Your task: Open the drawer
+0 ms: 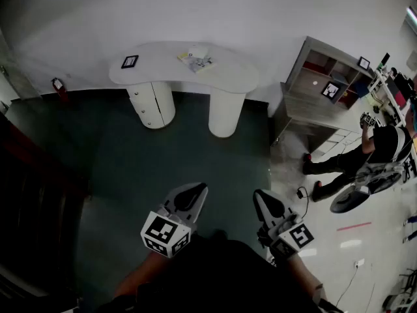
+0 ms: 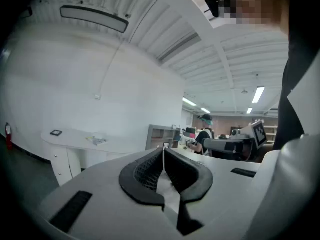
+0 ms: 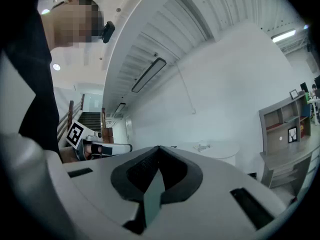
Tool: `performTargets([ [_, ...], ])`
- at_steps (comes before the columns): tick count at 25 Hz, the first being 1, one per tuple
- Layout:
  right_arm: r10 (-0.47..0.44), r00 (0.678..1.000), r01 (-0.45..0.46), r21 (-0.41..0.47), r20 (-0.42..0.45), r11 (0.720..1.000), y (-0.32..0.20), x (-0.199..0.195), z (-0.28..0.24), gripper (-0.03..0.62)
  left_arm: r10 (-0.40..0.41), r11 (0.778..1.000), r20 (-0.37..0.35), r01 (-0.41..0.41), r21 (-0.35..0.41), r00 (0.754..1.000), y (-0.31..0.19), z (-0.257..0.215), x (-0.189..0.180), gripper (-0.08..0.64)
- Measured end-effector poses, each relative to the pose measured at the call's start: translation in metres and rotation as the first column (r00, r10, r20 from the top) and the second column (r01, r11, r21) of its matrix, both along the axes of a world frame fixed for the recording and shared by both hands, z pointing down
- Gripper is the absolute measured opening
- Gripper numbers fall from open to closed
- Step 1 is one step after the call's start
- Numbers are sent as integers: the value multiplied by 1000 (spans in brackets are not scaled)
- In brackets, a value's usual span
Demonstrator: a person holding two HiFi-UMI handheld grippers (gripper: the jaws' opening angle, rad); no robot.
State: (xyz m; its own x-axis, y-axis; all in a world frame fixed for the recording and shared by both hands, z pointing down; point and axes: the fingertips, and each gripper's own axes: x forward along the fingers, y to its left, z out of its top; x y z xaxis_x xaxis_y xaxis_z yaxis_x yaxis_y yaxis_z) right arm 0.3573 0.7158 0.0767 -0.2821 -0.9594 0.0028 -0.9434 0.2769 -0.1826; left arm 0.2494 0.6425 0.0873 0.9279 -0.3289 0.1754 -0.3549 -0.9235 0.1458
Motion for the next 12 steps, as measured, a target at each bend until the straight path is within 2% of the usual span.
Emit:
performTargets([
  [5,28,1000,-28,2,-11,1000,-12,20,3,15,-5,999,-2,5,-51,1000,-7,13,17,21],
  [9,39,999,-39,9,5,999,-18,24,2,15,20,1000,27,-20,-17,999,-16,13,25,21],
  [12,41,999,-41,12,-1,999,-19,27,4,15,22,1000,24,-21,-20,999,-23,16,30,21],
])
